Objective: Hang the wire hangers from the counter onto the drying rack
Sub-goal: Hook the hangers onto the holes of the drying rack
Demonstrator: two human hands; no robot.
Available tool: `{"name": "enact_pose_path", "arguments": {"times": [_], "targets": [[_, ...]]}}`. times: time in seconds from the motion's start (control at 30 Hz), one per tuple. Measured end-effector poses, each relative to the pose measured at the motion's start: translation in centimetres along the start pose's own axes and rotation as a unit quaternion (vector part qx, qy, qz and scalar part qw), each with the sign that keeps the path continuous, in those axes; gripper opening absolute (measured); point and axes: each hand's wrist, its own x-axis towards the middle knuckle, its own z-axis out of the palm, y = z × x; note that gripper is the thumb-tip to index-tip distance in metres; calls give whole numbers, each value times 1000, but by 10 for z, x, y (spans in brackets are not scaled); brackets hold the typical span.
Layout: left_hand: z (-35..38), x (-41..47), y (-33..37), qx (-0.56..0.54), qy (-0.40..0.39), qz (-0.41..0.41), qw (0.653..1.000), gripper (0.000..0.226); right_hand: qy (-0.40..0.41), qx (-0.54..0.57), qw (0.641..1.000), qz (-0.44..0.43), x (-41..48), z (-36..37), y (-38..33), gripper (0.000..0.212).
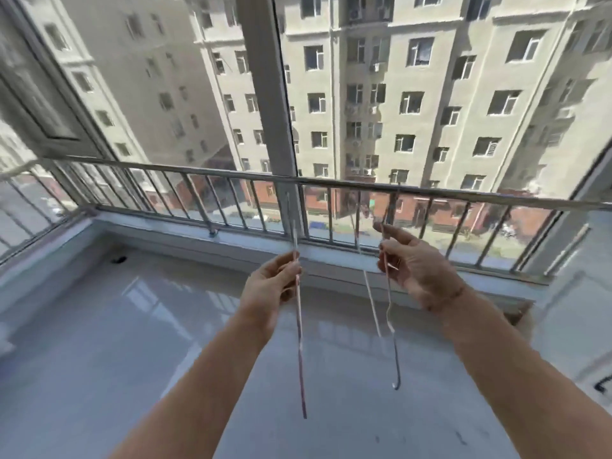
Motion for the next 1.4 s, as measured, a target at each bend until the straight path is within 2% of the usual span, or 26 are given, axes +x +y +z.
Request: {"name": "enact_pose_path", "arguments": {"times": [0.33, 0.57, 0.7, 1.13, 1.4], "targets": [[-182, -22, 52, -36, 138, 60, 988, 26, -176, -68, 980, 64, 31, 184, 59, 37], [-258, -15, 88, -52, 245, 96, 963, 26, -276, -94, 952, 89, 84, 285, 88, 34], [-296, 0, 114, -66, 289, 117, 948, 26, -300, -79, 945, 106, 115, 346, 101, 28], [-430, 35, 167, -96, 350, 142, 921, 42, -391, -84, 902, 163, 167, 518, 155, 26], [-546, 53, 220, -82, 348, 151, 922, 40, -408, -58, 900, 144, 183, 645, 191, 25]]}}
